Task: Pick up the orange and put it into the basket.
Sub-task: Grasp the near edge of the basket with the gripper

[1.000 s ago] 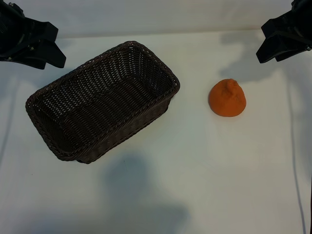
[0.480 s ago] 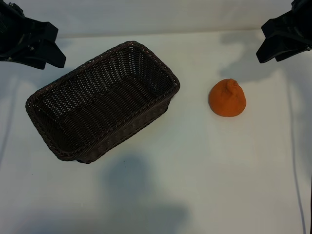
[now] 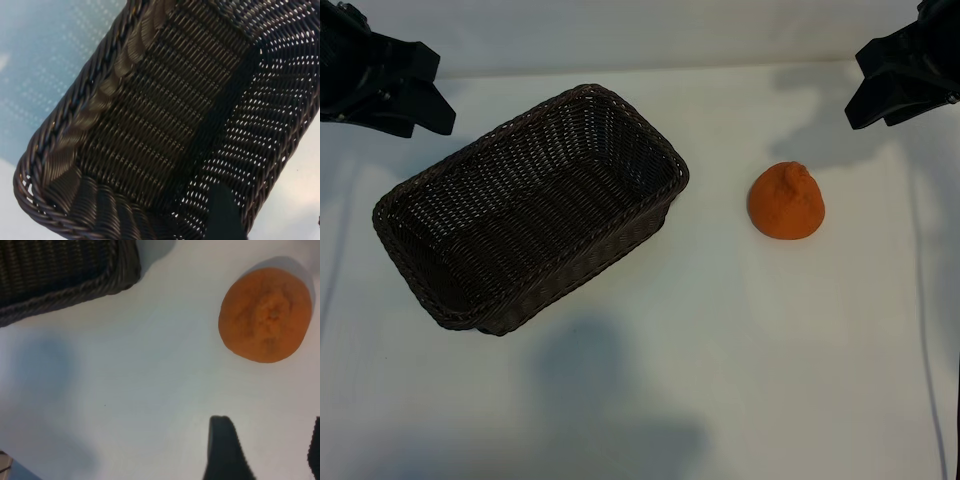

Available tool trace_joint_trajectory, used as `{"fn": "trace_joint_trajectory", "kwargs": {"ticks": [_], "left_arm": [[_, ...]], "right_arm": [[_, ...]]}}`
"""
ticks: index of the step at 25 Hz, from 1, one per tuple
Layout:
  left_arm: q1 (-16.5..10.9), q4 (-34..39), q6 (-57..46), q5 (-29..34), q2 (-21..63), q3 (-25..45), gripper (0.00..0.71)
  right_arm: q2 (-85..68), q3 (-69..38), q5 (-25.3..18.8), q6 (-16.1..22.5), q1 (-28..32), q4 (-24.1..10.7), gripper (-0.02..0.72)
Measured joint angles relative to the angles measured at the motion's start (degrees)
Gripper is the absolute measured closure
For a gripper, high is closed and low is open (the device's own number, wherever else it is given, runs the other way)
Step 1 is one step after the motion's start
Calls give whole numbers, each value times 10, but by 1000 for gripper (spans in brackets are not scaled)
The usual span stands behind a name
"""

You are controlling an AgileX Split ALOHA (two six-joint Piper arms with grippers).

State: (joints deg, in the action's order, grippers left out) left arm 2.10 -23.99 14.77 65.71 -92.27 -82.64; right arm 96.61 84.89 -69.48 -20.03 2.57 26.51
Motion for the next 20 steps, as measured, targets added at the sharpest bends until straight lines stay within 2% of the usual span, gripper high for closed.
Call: {"fn": "trace_joint_trajectory", "kwargs": {"ticks": [9,13,16,20], "left_arm": [[0,1,-4,-18,0,0,223],[0,4,-54,-11,0,-1,223],[0,35,-101,16,0,-14,223],[0,83,-157,16,0,-24,223]], "right_arm": [[0,0,0,0,0,1,295],[0,0,0,0,0,1,295],[0,0,0,0,0,1,295],[0,0,0,0,0,1,295]]}}
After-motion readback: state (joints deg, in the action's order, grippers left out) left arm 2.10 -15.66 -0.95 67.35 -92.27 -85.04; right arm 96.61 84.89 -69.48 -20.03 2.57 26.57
